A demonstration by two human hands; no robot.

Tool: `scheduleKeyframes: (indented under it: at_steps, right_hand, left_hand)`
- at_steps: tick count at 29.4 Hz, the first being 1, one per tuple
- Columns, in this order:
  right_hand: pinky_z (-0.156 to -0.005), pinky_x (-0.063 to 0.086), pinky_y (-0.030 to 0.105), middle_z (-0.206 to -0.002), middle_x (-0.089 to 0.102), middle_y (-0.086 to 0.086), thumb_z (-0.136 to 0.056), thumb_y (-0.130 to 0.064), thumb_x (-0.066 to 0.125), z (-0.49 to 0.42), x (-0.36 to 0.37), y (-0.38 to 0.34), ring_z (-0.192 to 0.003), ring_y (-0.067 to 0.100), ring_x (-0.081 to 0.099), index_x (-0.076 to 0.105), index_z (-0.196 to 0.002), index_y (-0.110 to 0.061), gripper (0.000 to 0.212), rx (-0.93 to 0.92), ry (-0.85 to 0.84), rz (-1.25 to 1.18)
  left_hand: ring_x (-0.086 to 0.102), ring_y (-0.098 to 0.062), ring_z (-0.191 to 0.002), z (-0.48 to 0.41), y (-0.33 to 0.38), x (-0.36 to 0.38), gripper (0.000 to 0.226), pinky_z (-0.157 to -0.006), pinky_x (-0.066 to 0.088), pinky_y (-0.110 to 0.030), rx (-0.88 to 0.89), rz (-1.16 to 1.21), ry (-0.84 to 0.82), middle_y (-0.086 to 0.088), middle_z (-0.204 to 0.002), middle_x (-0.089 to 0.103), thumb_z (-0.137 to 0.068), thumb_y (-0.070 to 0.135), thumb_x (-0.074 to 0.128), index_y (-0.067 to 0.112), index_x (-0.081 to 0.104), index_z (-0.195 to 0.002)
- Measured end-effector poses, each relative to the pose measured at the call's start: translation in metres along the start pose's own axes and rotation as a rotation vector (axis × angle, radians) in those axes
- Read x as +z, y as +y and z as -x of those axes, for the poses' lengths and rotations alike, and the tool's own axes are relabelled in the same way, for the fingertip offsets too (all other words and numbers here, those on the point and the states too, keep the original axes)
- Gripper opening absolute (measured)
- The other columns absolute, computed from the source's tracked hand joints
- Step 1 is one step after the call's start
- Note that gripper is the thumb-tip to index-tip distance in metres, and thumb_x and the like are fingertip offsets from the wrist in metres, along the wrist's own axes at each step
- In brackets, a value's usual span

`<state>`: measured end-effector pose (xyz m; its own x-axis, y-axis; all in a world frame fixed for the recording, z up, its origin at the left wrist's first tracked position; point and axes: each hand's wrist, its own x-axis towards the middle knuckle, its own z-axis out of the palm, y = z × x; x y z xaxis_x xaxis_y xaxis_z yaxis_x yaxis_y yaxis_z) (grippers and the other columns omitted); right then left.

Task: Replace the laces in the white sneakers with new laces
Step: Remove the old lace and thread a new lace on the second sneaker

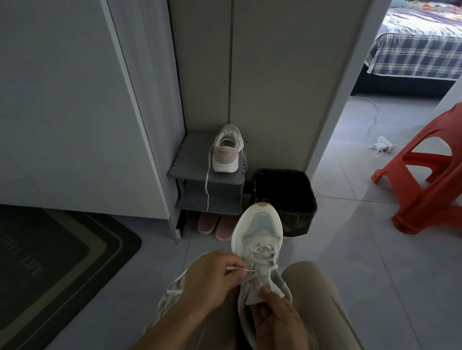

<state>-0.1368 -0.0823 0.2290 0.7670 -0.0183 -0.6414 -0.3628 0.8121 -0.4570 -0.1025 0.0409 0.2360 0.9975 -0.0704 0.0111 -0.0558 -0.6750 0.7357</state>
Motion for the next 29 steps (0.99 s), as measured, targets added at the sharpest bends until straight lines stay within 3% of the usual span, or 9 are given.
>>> scheduleKeyframes:
  at_steps: [2, 5, 9, 13, 19, 23, 26, 29]
  right_hand:
    - [-0.069, 0.054, 0.029, -0.091, 0.069, 0.019, -0.087, 0.010, 0.044, -0.001, -0.002, 0.001, -0.092, 0.028, 0.062, 0.060, -0.096, 0.000, 0.021, 0.006, -0.004, -0.001]
    - [-0.070, 0.053, 0.030, -0.099, 0.065, 0.020, -0.087, 0.009, 0.044, -0.002, -0.002, 0.000, -0.096, 0.029, 0.060, 0.059, -0.094, -0.001, 0.019, 0.016, 0.001, 0.000]
    - [-0.068, 0.054, 0.030, -0.099, 0.065, 0.019, -0.088, 0.007, 0.044, -0.001, -0.003, -0.001, -0.094, 0.029, 0.060, 0.060, -0.092, -0.001, 0.018, 0.029, -0.010, 0.007]
    - [-0.070, 0.054, 0.031, -0.100, 0.066, 0.021, -0.086, 0.008, 0.045, -0.001, -0.004, 0.001, -0.098, 0.030, 0.060, 0.061, -0.095, 0.001, 0.019, 0.021, -0.003, 0.019]
    - [-0.068, 0.054, 0.027, -0.096, 0.068, 0.019, -0.087, 0.006, 0.045, -0.002, -0.005, 0.002, -0.097, 0.029, 0.060, 0.062, -0.094, 0.001, 0.019, -0.010, 0.000, 0.028]
    - [-0.067, 0.054, 0.026, -0.083, 0.072, 0.013, -0.086, 0.005, 0.047, 0.001, -0.004, 0.000, -0.092, 0.026, 0.061, 0.062, -0.093, 0.001, 0.017, -0.022, 0.007, 0.049]
    - [-0.061, 0.056, 0.024, -0.076, 0.073, 0.010, -0.086, 0.005, 0.049, 0.006, -0.001, -0.001, -0.088, 0.025, 0.062, 0.063, -0.087, -0.001, 0.016, -0.040, 0.014, 0.060]
    - [-0.058, 0.057, 0.023, -0.080, 0.073, 0.010, -0.084, 0.004, 0.052, 0.006, -0.003, 0.000, -0.089, 0.024, 0.062, 0.064, -0.090, -0.001, 0.015, -0.046, 0.019, 0.095]
  left_hand:
    - [0.055, 0.010, -0.072, -0.001, -0.001, 0.000, 0.004, -0.065, 0.038, -0.005, -0.015, 0.013, -0.014, 0.025, -0.072, 0.056, -0.083, 0.027, 0.067, 0.028, 0.071, -0.082]
    - [0.060, 0.007, -0.072, -0.004, -0.005, 0.003, 0.022, -0.069, 0.048, -0.014, -0.053, 0.163, -0.073, 0.022, -0.068, 0.063, -0.080, 0.019, 0.070, 0.036, 0.064, -0.067]
    - [0.065, -0.004, -0.074, -0.004, -0.007, 0.007, 0.022, -0.074, 0.053, -0.021, -0.119, 0.368, -0.098, 0.006, -0.075, 0.069, -0.080, 0.010, 0.070, 0.029, 0.067, -0.069]
    - [0.063, -0.002, -0.071, -0.005, -0.007, 0.007, 0.021, -0.068, 0.050, -0.016, -0.174, 0.483, -0.134, 0.009, -0.069, 0.068, -0.080, 0.007, 0.069, 0.024, 0.068, -0.068]
    - [0.058, -0.002, -0.074, -0.009, -0.001, 0.008, 0.008, -0.068, 0.047, -0.020, 0.130, 0.095, -0.112, 0.014, -0.078, 0.057, -0.085, 0.025, 0.064, 0.021, 0.069, -0.080]
    - [0.049, -0.002, -0.056, -0.010, 0.006, 0.013, 0.019, -0.045, 0.037, -0.014, 0.441, -0.345, -0.002, 0.012, -0.073, 0.047, -0.084, 0.033, 0.050, 0.023, 0.064, -0.076]
    - [0.047, -0.001, -0.057, -0.010, 0.008, 0.020, 0.014, -0.045, 0.037, -0.016, 0.383, -0.295, 0.043, 0.011, -0.075, 0.050, -0.085, 0.027, 0.051, 0.021, 0.061, -0.077]
    - [0.056, -0.004, -0.071, -0.009, 0.010, 0.025, 0.012, -0.060, 0.042, -0.013, 0.292, -0.100, 0.045, 0.009, -0.090, 0.056, -0.088, 0.018, 0.055, 0.017, 0.067, -0.088]
